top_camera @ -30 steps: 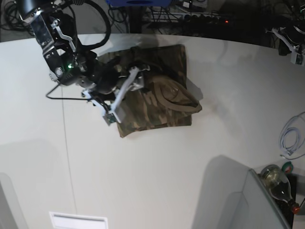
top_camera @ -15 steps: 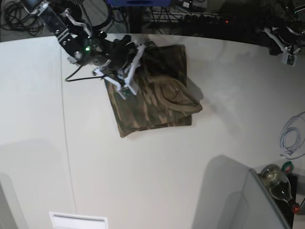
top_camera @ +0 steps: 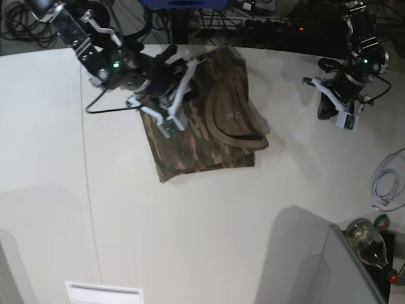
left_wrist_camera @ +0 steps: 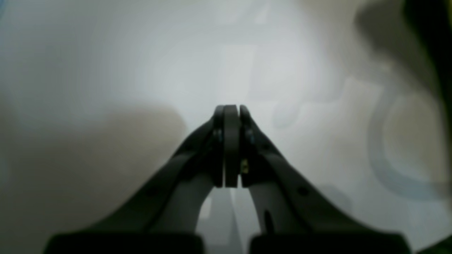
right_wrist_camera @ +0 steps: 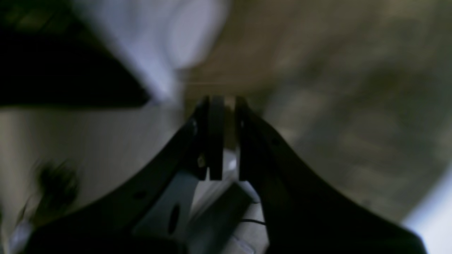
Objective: Layout the t-shirt on the table in an organized manner, then fold the t-shirt properly
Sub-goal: 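Grasp the bundle's edges with both grippers and square it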
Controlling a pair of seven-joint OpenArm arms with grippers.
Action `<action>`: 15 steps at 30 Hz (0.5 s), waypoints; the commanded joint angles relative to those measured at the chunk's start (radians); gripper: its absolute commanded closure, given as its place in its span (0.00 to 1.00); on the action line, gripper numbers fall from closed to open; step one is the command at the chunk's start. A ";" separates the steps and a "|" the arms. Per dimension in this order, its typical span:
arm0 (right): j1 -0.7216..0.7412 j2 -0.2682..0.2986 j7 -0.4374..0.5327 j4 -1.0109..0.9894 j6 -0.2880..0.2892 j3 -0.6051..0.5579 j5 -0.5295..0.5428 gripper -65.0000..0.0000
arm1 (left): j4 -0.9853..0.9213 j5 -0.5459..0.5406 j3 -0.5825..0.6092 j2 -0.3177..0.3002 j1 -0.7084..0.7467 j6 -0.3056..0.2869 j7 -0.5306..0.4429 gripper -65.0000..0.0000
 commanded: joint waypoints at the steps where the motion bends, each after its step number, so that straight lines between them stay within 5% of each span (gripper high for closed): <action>1: -0.013 0.004 0.015 0.038 0.008 0.029 0.014 0.93 | 0.052 -0.015 -0.002 0.008 -0.006 -0.009 0.014 1.00; 6: -0.062 0.025 0.018 0.051 0.011 0.124 0.014 0.93 | 0.158 -0.132 0.006 0.077 -0.024 -0.009 0.099 1.00; 7: -0.064 0.028 0.016 0.051 0.011 0.124 0.014 0.93 | 0.158 -0.181 0.006 0.075 -0.024 -0.009 0.106 0.91; 11: -0.071 0.036 0.018 0.049 0.011 0.113 0.013 0.93 | 0.130 -0.358 0.006 0.067 -0.034 -0.009 0.111 0.29; 13: -0.073 0.036 0.018 0.049 0.011 0.113 0.013 0.93 | 0.086 -0.414 0.027 0.052 -0.052 -0.009 0.108 0.19; 15: -0.073 0.036 0.016 0.049 0.011 0.113 0.013 0.93 | 0.021 -0.439 0.078 0.031 -0.080 -0.009 0.106 0.22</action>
